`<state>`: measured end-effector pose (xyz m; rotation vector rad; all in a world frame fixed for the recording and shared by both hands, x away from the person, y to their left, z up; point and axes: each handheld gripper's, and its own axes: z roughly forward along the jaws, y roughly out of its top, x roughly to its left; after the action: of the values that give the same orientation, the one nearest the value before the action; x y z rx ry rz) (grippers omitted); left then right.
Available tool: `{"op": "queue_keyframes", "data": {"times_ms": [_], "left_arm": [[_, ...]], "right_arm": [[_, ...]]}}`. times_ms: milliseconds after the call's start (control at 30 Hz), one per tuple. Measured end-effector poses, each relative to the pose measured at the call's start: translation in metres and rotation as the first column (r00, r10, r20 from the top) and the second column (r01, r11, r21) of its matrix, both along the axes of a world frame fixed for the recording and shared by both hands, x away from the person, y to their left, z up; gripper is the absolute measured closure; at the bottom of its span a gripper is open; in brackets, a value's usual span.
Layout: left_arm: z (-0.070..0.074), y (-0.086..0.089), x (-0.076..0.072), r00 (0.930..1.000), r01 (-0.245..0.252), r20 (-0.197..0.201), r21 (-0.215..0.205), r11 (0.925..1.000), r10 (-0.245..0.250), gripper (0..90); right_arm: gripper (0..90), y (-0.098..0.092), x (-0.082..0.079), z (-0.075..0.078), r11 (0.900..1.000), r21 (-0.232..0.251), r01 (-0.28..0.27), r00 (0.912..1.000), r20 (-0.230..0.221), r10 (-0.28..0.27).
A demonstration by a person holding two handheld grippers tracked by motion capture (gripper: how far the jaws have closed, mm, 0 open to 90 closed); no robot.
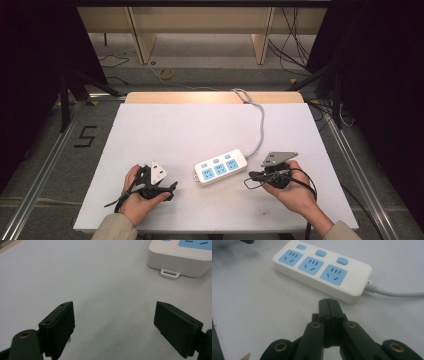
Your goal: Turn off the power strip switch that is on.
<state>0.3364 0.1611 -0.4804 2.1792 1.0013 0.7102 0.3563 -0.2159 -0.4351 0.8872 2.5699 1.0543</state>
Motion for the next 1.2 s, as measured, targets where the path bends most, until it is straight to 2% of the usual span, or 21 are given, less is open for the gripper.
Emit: {"op": "queue_keyframes", "data": {"times_ms": [700, 1200], "left_arm": [[0.000, -0.002, 0.000, 1.0000, 0.005, 0.003, 0.001, 1.0000, -0.005, 16.7], [0.000, -0.002, 0.000, 1.0000, 0.009, 0.003, 0.009, 0.9999, -0.009, 16.7]], "right_arm": [[90.0, 0.010, 0.008, 0.006, 0.999, -0.033, -0.005, 0.9999, -0.014, 0.005], [90.0, 0.019, 0.014, 0.006, 0.999, -0.054, -0.008, 0.9991, -0.041, 0.006]]}}
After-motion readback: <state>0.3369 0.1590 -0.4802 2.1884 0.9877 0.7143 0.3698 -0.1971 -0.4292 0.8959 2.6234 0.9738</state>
